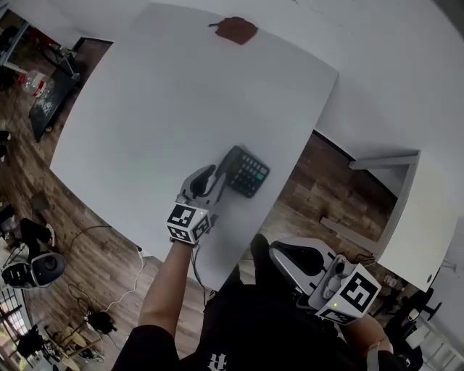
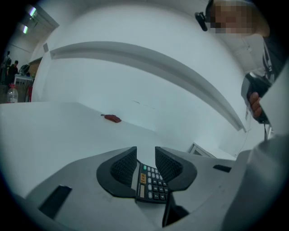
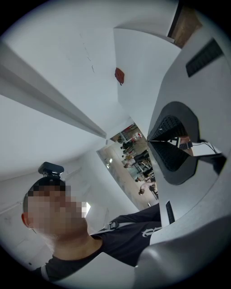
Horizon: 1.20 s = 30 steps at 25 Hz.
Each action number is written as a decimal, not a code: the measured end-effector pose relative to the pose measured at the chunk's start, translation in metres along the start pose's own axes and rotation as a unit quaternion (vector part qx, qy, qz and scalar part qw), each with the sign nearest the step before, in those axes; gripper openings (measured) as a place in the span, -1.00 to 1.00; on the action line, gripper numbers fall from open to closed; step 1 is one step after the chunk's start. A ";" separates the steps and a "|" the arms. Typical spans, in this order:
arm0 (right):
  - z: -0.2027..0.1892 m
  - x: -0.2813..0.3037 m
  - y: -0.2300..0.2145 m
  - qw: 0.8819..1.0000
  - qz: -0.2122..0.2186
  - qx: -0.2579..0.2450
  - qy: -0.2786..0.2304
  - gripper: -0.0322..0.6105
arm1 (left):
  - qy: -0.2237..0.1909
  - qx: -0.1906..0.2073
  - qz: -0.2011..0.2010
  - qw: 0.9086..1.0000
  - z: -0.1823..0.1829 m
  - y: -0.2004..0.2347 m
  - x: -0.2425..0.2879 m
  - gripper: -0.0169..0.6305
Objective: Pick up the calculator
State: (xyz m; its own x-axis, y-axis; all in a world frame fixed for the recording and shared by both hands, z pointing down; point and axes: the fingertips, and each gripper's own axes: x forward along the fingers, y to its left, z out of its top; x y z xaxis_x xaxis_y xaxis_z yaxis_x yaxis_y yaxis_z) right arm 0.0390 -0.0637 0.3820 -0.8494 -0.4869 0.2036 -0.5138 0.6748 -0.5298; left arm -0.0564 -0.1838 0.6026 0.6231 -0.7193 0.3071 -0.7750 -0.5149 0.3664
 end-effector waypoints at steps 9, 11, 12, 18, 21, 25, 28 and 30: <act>0.000 0.011 -0.027 1.000 0.000 0.016 0.021 -0.86 | 0.043 -0.048 0.001 0.998 -0.045 0.035 0.042 -0.57; 0.006 0.016 -0.033 1.000 0.001 0.021 0.016 -0.86 | 0.054 -0.051 -0.006 0.997 -0.050 0.036 0.048 -0.56; 0.009 0.018 -0.035 1.000 0.000 0.024 0.013 -0.86 | 0.060 -0.051 -0.010 0.997 -0.052 0.035 0.051 -0.56; 0.019 0.028 -0.041 0.999 0.002 0.041 0.001 -0.86 | 0.089 -0.052 -0.021 0.994 -0.066 0.031 0.058 -0.57; 0.010 0.022 -0.046 0.999 -0.002 0.031 0.015 -0.86 | 0.092 -0.046 -0.022 0.994 -0.067 0.031 0.060 -0.57; 0.007 0.019 -0.050 0.999 -0.008 0.037 0.017 -0.86 | 0.103 -0.033 -0.019 0.994 -0.069 0.030 0.063 -0.57; 0.007 0.018 -0.051 0.999 -0.010 0.038 0.016 -0.86 | 0.106 -0.028 -0.008 0.994 -0.070 0.033 0.064 -0.63; 0.007 0.017 -0.052 0.999 -0.011 0.039 0.017 -0.86 | 0.109 -0.025 -0.004 0.994 -0.071 0.034 0.064 -0.68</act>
State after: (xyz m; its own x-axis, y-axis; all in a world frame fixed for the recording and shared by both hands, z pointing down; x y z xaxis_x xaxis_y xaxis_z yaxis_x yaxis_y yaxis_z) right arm 0.0522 -0.1106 0.4073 -0.8426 -0.4811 0.2418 -0.5219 0.6191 -0.5868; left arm -0.0353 -0.2141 0.6971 0.6409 -0.5951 0.4850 -0.7676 -0.4920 0.4107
